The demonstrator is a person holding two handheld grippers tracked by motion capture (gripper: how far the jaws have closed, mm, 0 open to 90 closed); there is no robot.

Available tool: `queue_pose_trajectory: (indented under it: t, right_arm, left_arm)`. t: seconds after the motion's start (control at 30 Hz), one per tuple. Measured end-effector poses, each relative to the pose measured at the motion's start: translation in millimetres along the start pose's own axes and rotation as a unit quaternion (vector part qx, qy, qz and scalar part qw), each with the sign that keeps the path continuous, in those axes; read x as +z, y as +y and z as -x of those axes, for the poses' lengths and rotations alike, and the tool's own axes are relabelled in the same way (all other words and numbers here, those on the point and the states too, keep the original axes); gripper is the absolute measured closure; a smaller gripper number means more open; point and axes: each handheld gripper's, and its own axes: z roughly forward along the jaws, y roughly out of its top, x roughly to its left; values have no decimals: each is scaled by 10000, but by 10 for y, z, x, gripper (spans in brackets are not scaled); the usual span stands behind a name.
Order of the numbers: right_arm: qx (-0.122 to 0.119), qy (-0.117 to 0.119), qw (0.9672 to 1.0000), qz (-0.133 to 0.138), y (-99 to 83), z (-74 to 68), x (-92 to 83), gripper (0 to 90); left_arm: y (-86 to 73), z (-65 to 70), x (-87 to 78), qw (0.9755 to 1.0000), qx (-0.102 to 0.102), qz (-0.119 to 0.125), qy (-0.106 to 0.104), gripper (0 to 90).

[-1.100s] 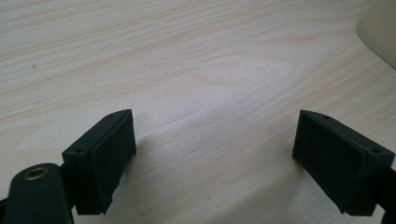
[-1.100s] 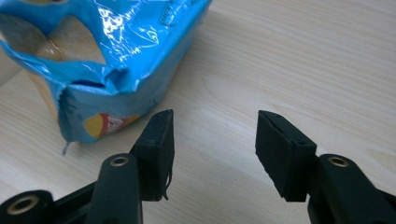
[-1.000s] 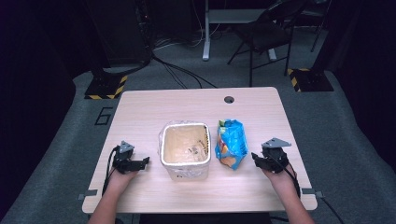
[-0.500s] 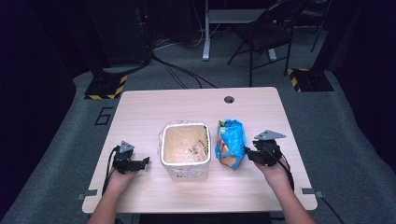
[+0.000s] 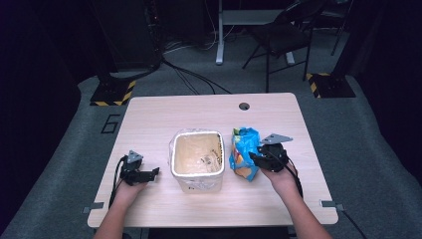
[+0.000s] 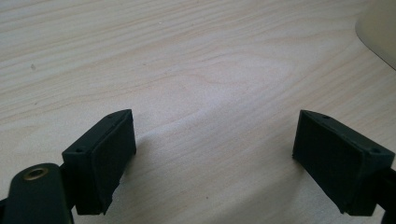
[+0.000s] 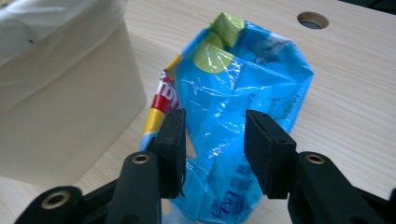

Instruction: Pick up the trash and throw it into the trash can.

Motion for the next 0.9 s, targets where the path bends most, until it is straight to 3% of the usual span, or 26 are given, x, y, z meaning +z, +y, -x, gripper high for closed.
queue_pose_trajectory:
  t: [0.53,0.9]
  right_arm:
    - [-230,390,9990,-16,8,-227,85,658]
    - [-278,504,9980,-250,-103,-233,138,702]
  left_arm:
    - [0,1,-1,10000,-3,-4,-2,130]
    - [0,1,0,10000,-6,-3,-1,130]
